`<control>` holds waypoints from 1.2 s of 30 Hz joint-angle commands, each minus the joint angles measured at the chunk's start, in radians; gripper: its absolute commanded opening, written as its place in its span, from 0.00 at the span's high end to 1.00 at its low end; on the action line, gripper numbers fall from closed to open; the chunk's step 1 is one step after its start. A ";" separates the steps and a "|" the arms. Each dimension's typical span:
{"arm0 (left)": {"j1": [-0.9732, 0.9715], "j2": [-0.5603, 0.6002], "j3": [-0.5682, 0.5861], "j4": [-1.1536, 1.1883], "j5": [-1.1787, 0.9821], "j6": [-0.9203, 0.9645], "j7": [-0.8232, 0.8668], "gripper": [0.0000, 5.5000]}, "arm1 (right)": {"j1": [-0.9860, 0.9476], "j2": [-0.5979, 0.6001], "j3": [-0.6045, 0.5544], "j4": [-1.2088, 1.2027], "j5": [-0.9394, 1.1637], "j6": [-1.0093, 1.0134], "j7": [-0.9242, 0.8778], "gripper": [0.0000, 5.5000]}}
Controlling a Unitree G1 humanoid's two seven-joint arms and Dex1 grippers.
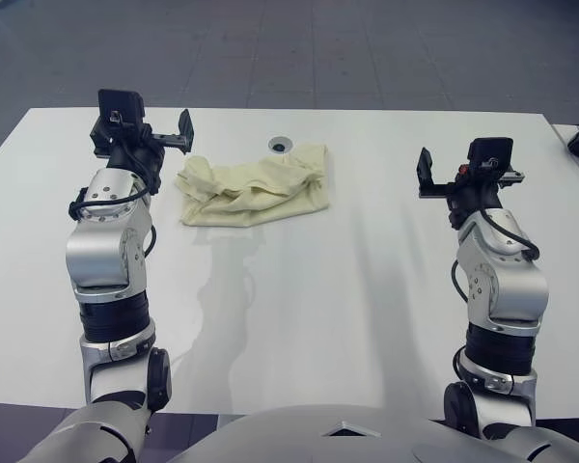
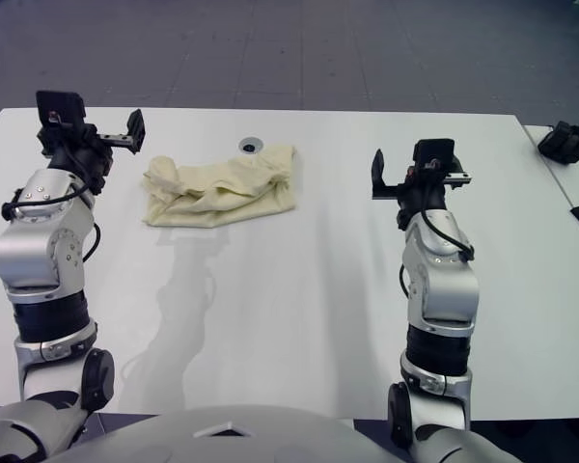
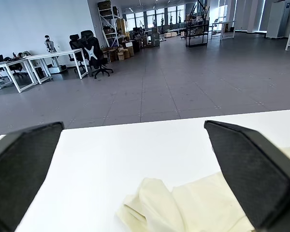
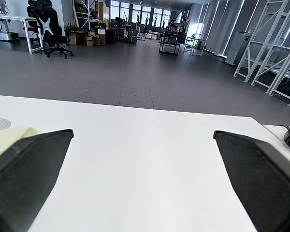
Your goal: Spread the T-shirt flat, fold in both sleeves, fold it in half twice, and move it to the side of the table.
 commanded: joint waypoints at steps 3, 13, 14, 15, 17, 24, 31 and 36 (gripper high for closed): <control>-0.018 0.000 0.004 0.000 -0.004 0.015 0.002 0.02 | -0.002 0.008 0.004 -0.003 -0.003 -0.003 -0.007 0.02; -0.047 -0.023 -0.021 0.118 -0.002 -0.053 -0.008 0.02 | -0.009 0.003 0.006 0.008 -0.002 -0.007 0.000 0.02; -0.077 -0.027 -0.045 0.211 0.005 -0.097 -0.030 0.02 | -0.009 0.001 0.007 0.011 -0.003 -0.009 0.002 0.02; -0.109 -0.026 -0.076 0.308 0.021 -0.146 -0.055 0.02 | -0.010 0.000 0.008 0.015 -0.004 -0.011 0.003 0.02; -0.191 -0.021 -0.153 0.554 0.079 -0.274 -0.105 0.02 | -0.017 -0.001 0.009 0.026 -0.006 -0.017 0.003 0.02; -0.400 -0.021 -0.433 1.197 0.359 -0.559 -0.144 0.02 | -0.035 0.005 0.019 0.040 -0.006 -0.034 0.003 0.02; -0.329 -0.020 -0.482 1.184 0.365 -0.639 -0.311 0.02 | -0.007 0.004 0.024 0.026 -0.002 -0.038 0.008 0.02; -0.160 -0.029 -0.458 0.822 0.276 -0.497 -0.432 0.02 | 0.073 -0.087 0.120 -0.024 -0.007 -0.037 0.145 0.02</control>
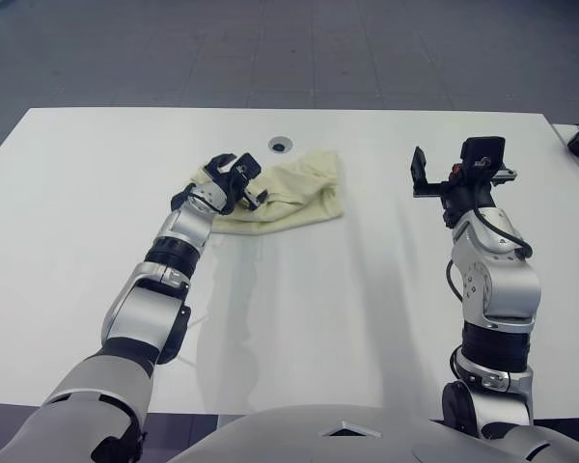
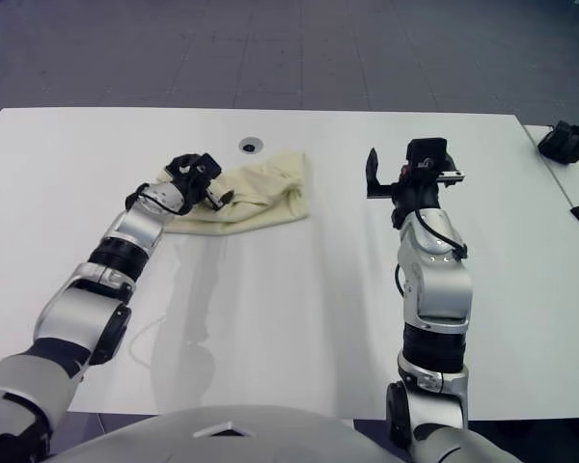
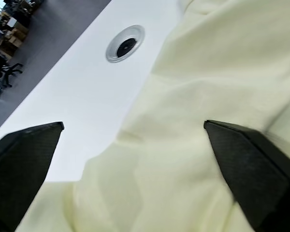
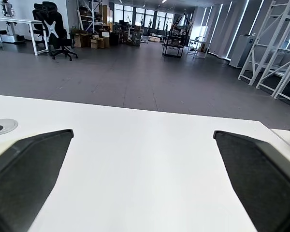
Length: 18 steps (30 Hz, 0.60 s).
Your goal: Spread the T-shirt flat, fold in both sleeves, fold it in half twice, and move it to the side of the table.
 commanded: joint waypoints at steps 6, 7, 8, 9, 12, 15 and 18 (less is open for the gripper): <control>0.320 -0.006 0.013 -0.644 -0.081 0.362 -0.083 0.02 | 0.122 -0.288 0.267 -0.133 -0.026 -0.079 0.376 0.02; 0.339 -0.010 0.016 -0.695 -0.090 0.399 -0.083 0.02 | 0.130 -0.325 0.303 -0.151 -0.031 -0.096 0.424 0.02; 0.357 -0.011 0.016 -0.748 -0.097 0.437 -0.083 0.02 | 0.139 -0.372 0.349 -0.172 -0.046 -0.119 0.481 0.02; 0.369 -0.011 0.014 -0.785 -0.100 0.464 -0.082 0.02 | 0.141 -0.409 0.385 -0.182 -0.065 -0.143 0.523 0.02; 0.375 -0.005 0.021 -0.843 -0.103 0.512 -0.075 0.02 | 0.109 -0.471 0.465 -0.156 -0.143 -0.236 0.590 0.02; 0.348 0.003 0.063 -0.876 -0.118 0.543 -0.058 0.02 | 0.048 -0.482 0.524 -0.076 -0.238 -0.343 0.602 0.02; 0.314 0.019 0.118 -0.910 -0.141 0.573 -0.053 0.02 | 0.009 -0.474 0.553 -0.013 -0.317 -0.414 0.594 0.02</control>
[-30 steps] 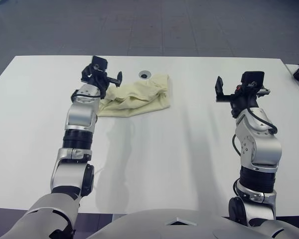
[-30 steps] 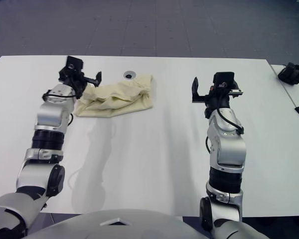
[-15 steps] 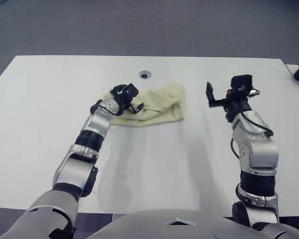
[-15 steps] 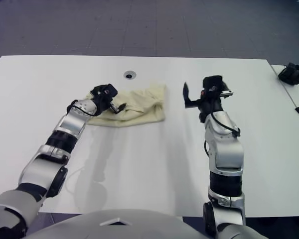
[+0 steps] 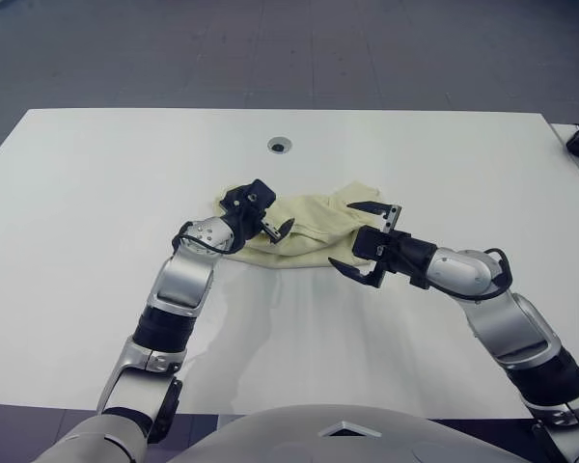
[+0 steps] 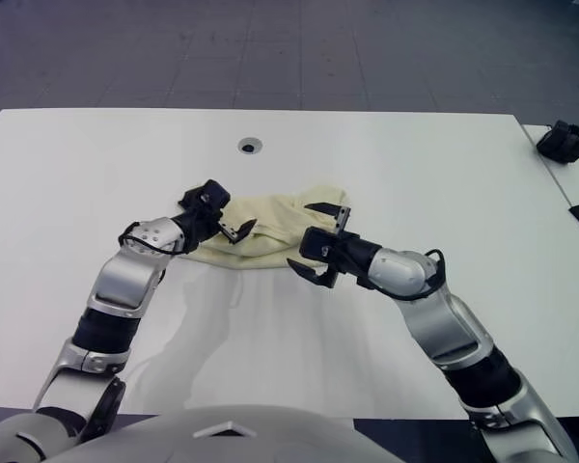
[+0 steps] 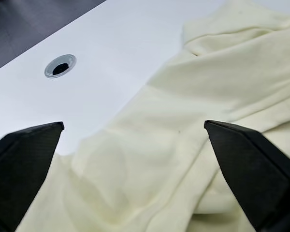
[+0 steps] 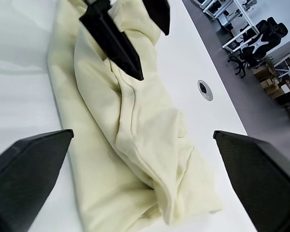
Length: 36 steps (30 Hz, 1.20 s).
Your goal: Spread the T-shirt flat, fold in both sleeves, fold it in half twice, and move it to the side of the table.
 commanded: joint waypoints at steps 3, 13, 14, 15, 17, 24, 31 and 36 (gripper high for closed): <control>-0.070 0.051 0.106 -0.064 -0.036 0.060 0.014 0.02 | -0.070 0.006 0.047 0.110 -0.141 -0.121 -0.012 0.02; -0.085 0.093 0.142 -0.118 -0.053 0.100 0.040 0.02 | -0.083 0.029 0.051 0.194 -0.260 -0.219 -0.027 0.02; -0.082 0.093 0.141 -0.122 -0.054 0.102 0.041 0.02 | -0.081 0.030 0.050 0.200 -0.268 -0.228 -0.030 0.06; -0.080 0.094 0.141 -0.125 -0.055 0.104 0.043 0.02 | -0.079 0.032 0.048 0.204 -0.273 -0.236 -0.033 0.06; -0.078 0.098 0.141 -0.129 -0.057 0.107 0.047 0.02 | -0.078 0.036 0.046 0.212 -0.287 -0.249 -0.039 0.12; -0.083 0.099 0.132 -0.141 -0.066 0.122 0.055 0.02 | -0.073 0.055 0.041 0.242 -0.328 -0.274 -0.054 0.32; -0.091 0.111 0.129 -0.137 -0.072 0.119 0.052 0.02 | -0.059 0.081 0.051 0.251 -0.349 -0.280 -0.049 0.54; -0.103 0.133 0.137 -0.138 -0.079 0.120 0.045 0.02 | -0.046 0.084 0.050 0.261 -0.356 -0.284 -0.036 0.69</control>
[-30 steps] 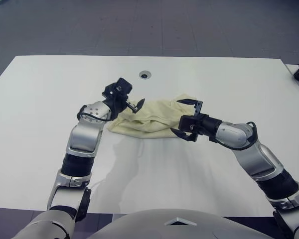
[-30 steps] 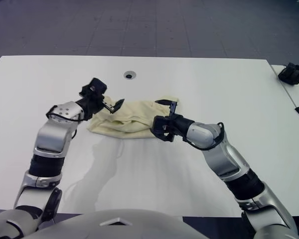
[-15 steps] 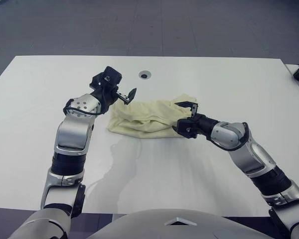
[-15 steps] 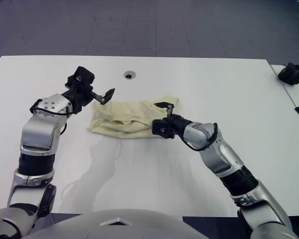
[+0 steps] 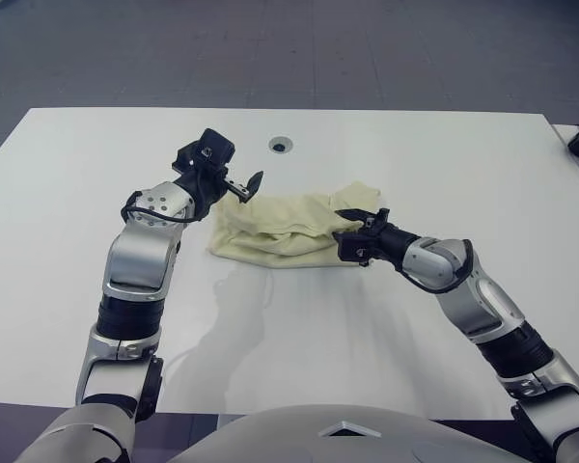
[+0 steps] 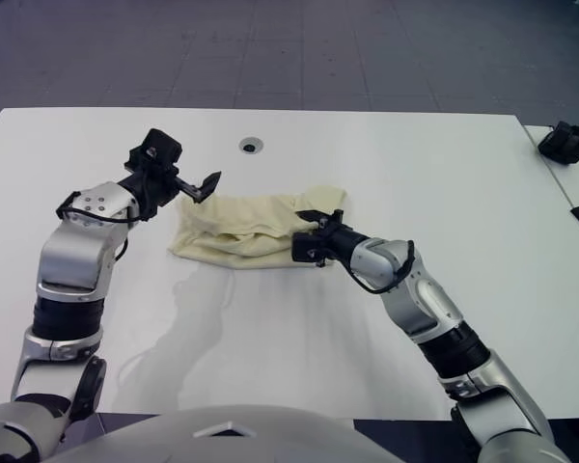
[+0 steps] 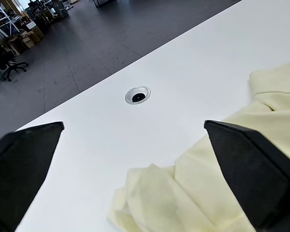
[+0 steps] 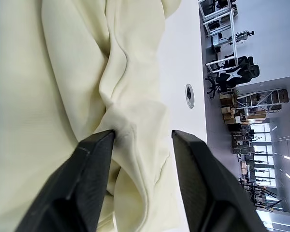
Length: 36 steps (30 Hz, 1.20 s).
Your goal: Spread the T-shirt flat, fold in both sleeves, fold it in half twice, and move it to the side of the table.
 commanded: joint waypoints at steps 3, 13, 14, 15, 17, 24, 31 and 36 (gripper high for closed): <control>-0.033 0.039 0.008 -0.011 -0.011 0.007 -0.014 0.02 | 0.019 0.000 -0.002 0.017 -0.008 0.001 0.027 0.78; -0.020 0.103 -0.002 -0.010 -0.015 -0.026 -0.055 0.02 | 0.016 -0.010 -0.015 0.030 -0.009 -0.007 0.051 1.00; -0.014 0.127 -0.009 -0.005 -0.012 -0.046 -0.079 0.02 | 0.016 -0.012 -0.019 0.027 -0.007 -0.008 0.053 1.00; -0.002 0.178 -0.028 0.003 -0.003 -0.088 -0.132 0.02 | 0.015 -0.015 -0.027 0.021 -0.004 -0.007 0.054 1.00; 0.017 0.272 -0.068 0.021 0.015 -0.181 -0.235 0.02 | 0.014 -0.019 -0.044 0.011 0.001 -0.005 0.056 1.00; 0.001 0.370 -0.187 0.139 0.086 -0.460 -0.395 0.02 | 0.024 -0.007 -0.063 0.000 0.000 0.001 0.055 1.00; -0.009 0.346 -0.286 0.210 0.167 -0.593 -0.441 0.22 | 0.027 0.003 -0.063 -0.007 -0.001 0.008 0.054 1.00; -0.031 0.346 -0.311 0.257 0.216 -0.629 -0.456 0.38 | 0.032 0.006 -0.063 -0.011 -0.004 0.011 0.052 1.00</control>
